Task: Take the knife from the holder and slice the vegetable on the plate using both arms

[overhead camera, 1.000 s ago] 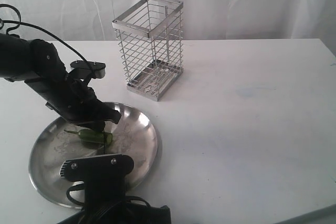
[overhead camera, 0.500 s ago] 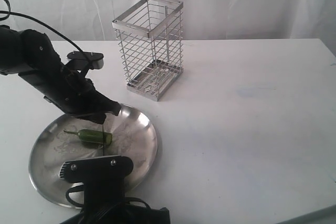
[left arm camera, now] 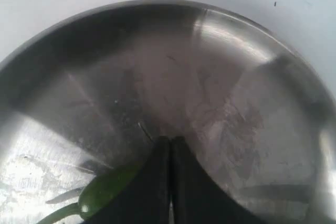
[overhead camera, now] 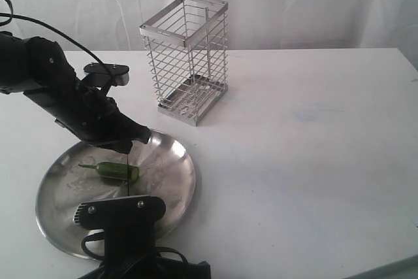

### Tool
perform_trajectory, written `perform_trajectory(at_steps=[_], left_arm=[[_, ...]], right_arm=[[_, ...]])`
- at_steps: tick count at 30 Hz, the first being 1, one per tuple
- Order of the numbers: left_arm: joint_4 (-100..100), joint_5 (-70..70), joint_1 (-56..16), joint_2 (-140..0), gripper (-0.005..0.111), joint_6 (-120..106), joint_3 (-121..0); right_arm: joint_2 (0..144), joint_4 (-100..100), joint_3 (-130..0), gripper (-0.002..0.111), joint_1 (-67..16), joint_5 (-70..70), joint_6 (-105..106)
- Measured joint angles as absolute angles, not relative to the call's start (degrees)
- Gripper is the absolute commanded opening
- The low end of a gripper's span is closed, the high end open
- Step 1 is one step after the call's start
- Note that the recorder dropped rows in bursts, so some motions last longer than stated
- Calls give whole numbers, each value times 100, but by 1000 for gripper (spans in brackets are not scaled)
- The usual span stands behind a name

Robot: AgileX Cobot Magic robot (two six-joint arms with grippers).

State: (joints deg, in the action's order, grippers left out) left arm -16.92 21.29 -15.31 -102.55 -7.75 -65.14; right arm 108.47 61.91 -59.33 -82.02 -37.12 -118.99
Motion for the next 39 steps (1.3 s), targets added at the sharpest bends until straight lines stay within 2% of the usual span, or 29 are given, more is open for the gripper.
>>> perform_trajectory(at_steps=[17,25,32,39], left_arm=[[-1740,1431,-1531,-11024,0,-787,-6565],[-1712,2498,-1531,-10791,0,-787,-7588],[-1605,2857,-1531,-10791,0,-868,-7647],[-1558,3115,-1270,-10670,0,-892,-7647]], right_arm=[[10847,6110,-5933,0,-8202,-3689,-11782],[10808,4966,-5933,0,-8202,-3489,-10451],[10712,4604,-5985,0,-8150,-3413,-9971],[10702,4169,-5985,0,-7732,-3009,-9325]])
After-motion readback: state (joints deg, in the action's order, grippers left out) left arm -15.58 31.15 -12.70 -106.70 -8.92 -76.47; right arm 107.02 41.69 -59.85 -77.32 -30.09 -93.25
